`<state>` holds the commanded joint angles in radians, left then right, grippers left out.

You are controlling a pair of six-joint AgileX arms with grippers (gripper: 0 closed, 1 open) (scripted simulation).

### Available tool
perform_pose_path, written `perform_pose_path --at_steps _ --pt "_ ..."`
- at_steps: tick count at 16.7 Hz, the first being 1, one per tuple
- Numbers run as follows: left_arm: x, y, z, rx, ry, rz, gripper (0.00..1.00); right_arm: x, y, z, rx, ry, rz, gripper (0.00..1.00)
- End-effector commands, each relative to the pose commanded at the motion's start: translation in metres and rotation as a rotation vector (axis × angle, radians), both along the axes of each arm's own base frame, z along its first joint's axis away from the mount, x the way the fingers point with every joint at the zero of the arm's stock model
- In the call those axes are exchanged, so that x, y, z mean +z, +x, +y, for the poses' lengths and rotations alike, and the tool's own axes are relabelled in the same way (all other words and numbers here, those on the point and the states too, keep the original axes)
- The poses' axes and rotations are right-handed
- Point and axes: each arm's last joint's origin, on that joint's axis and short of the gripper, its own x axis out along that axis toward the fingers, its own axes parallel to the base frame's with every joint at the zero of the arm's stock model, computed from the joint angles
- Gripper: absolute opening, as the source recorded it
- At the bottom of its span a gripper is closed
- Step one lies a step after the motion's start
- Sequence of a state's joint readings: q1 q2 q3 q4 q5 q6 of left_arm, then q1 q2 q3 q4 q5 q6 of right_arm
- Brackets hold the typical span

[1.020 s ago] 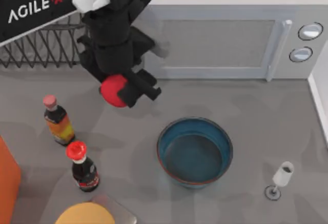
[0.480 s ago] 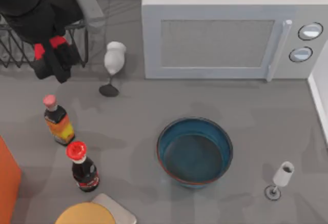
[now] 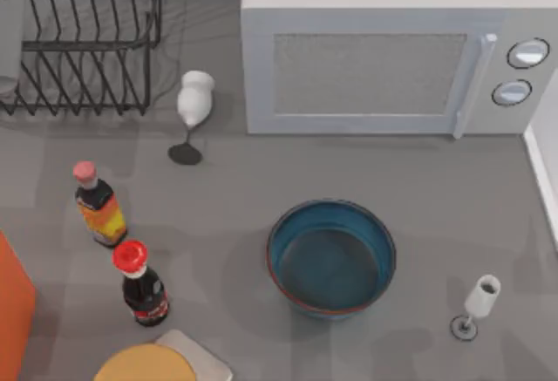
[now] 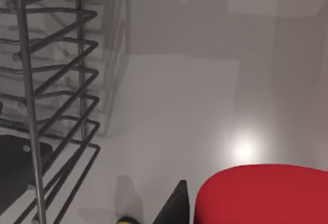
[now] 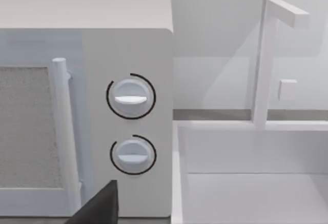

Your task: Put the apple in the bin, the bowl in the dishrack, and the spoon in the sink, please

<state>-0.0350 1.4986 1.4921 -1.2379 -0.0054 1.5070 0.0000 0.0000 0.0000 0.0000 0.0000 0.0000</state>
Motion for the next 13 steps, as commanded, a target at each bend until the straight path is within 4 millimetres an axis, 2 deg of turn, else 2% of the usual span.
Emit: perform_pose_path --at_steps 3,7,13 --pt "-0.007 -0.015 0.024 -0.055 0.054 0.041 0.0 0.0 0.0 0.0 0.0 0.0 0.0 1.0" --pt "-0.022 -0.044 0.052 -0.034 0.069 0.127 0.0 0.0 0.0 0.0 0.0 0.0 0.0 1.0" --pt "-0.049 -0.079 0.072 -0.03 0.014 0.292 0.0 0.0 0.0 0.0 0.0 0.0 0.0 1.0"
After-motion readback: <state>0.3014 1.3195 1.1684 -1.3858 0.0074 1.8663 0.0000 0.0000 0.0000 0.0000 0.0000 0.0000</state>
